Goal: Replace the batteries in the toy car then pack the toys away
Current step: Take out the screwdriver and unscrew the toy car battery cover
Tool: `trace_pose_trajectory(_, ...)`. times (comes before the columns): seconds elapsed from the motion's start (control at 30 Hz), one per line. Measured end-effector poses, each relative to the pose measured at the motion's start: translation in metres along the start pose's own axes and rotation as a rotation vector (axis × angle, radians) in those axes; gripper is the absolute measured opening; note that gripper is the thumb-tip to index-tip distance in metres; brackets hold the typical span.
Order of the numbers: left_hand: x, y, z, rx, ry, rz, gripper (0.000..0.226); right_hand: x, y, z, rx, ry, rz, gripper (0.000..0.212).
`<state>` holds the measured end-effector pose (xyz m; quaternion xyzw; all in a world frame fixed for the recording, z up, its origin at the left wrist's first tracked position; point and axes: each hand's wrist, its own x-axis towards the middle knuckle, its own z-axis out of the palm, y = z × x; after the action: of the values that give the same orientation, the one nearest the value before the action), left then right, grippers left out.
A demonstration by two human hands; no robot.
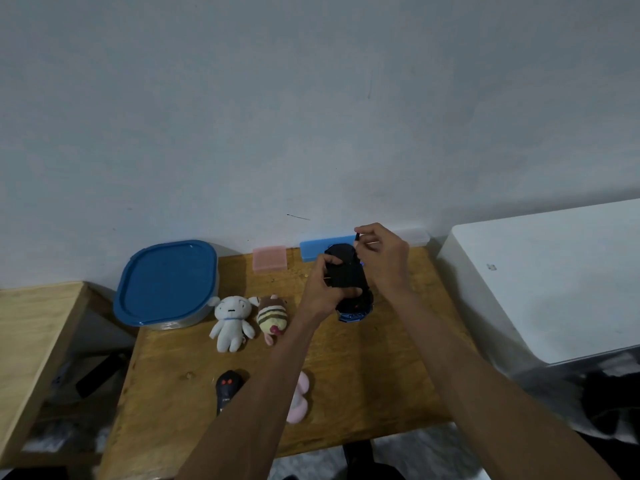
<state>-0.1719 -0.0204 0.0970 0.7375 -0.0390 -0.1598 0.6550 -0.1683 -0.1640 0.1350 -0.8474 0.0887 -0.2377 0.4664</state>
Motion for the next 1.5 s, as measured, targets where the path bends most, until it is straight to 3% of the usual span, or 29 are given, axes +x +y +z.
trace_pose_trajectory(0.43, -0.001, -0.005, 0.002, -0.015, -0.013, -0.017, 0.062, 0.0, 0.015, -0.011, -0.016, 0.11, 0.027, 0.03)
trace_pose_trajectory(0.77, 0.002, -0.026, -0.001, -0.006, -0.001, -0.02, 0.061, -0.097, 0.138, 0.001, -0.365, -0.183, 0.546, 0.016)
trace_pose_trajectory(0.97, 0.002, -0.041, -0.003, -0.002, 0.006, -0.046, 0.062, -0.123, 0.158, -0.002, -0.475, -0.349, 0.575, 0.018)
trace_pose_trajectory(1.2, 0.005, -0.046, -0.004, -0.018, 0.008, -0.05, 0.062, -0.112, 0.149, 0.004, -0.53, -0.3, 0.613, 0.014)
trace_pose_trajectory(1.27, 0.007, -0.046, -0.005, -0.014, 0.007, -0.046, 0.061, -0.098, 0.137, 0.005, -0.424, -0.195, 0.59, 0.018)
trace_pose_trajectory(1.37, 0.009, -0.045, -0.006, -0.002, 0.011, -0.038, 0.06, -0.068, 0.107, 0.007, -0.059, -0.093, 0.494, 0.021)
trace_pose_trajectory(1.5, 0.01, -0.047, -0.005, 0.026, 0.016, -0.005, 0.06, -0.034, 0.076, 0.013, 0.075, -0.222, 0.336, 0.017)
